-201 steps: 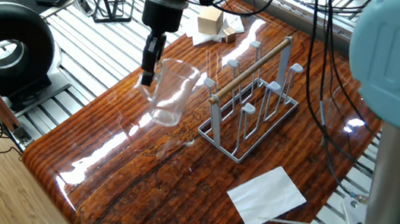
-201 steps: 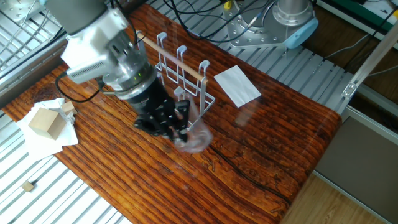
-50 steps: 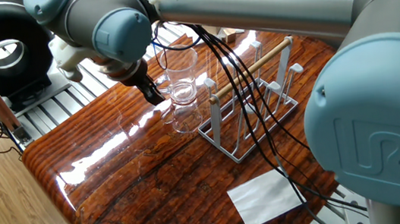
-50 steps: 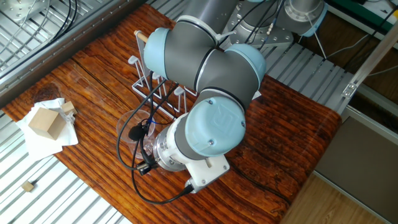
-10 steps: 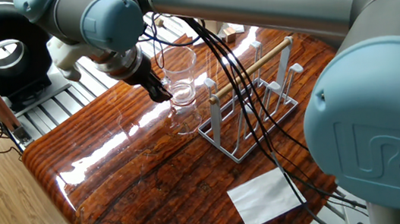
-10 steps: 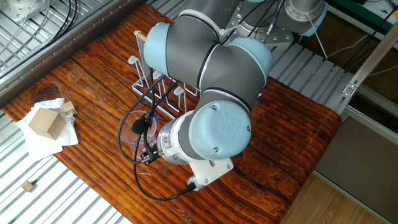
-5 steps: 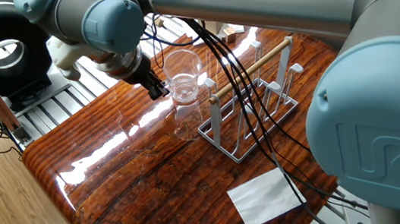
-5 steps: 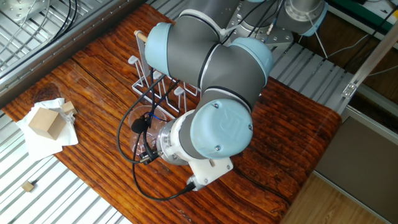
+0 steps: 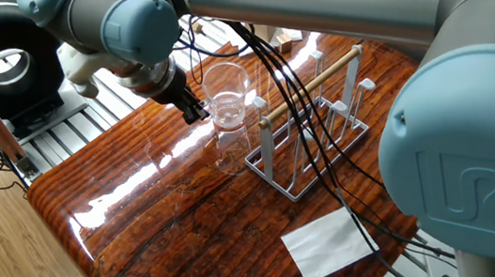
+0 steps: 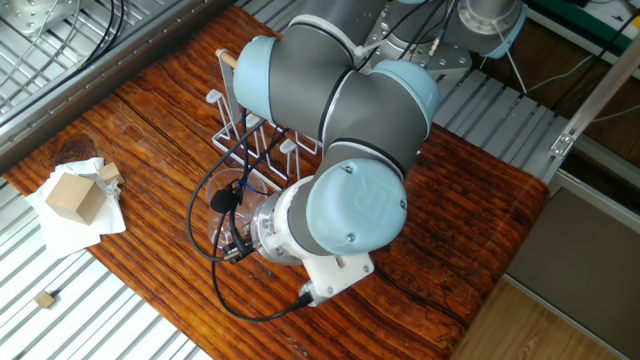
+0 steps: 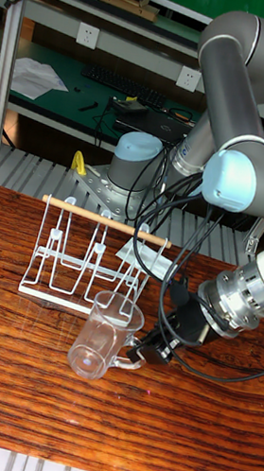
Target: Put the cup on the cup rack
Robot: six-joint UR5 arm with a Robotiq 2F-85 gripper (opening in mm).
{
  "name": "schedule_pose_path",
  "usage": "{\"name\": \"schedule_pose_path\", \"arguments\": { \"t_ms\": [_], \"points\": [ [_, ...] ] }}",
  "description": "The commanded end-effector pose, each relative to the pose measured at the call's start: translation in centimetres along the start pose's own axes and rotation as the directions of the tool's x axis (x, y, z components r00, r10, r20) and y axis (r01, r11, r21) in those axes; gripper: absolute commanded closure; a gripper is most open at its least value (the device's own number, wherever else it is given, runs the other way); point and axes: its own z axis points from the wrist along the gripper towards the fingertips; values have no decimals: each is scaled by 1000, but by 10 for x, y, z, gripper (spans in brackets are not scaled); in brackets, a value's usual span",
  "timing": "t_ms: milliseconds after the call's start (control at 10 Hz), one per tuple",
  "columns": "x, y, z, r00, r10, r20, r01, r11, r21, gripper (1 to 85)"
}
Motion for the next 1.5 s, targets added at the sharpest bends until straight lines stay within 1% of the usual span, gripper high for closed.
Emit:
{"name": "schedule_pose_path", "arguments": {
  "t_ms": [0, 100, 300, 500, 600, 700, 800, 900, 1000, 1100, 1200, 1300, 1400],
  "points": [
    [-11, 10, -9, 997, 31, 70, -27, 998, -64, 847],
    [-12, 12, -18, 994, 40, 103, -30, 995, -91, 847],
    [-13, 15, -34, 986, 80, 147, -61, 990, -129, 847],
    [-17, 17, -44, 976, 111, 186, -84, 985, -148, 847],
    [-19, 18, -49, 969, 127, 213, -94, 983, -161, 847],
    [-24, 20, -55, 956, 152, 251, -107, 977, -184, 847],
    [-26, 22, -62, 945, 175, 278, -119, 971, -206, 847],
    [-27, 23, -70, 929, 214, 303, -146, 962, -232, 847],
    [-28, 22, -77, 914, 235, 331, -152, 954, -257, 847],
    [-31, 20, -81, 898, 255, 359, -160, 948, -274, 847],
    [-32, 21, -85, 883, 285, 372, -178, 938, -297, 847],
    [-40, 25, -92, 854, 330, 403, -191, 918, -347, 847],
    [-40, 25, -95, 840, 344, 420, -189, 911, -367, 847]
  ]
}}
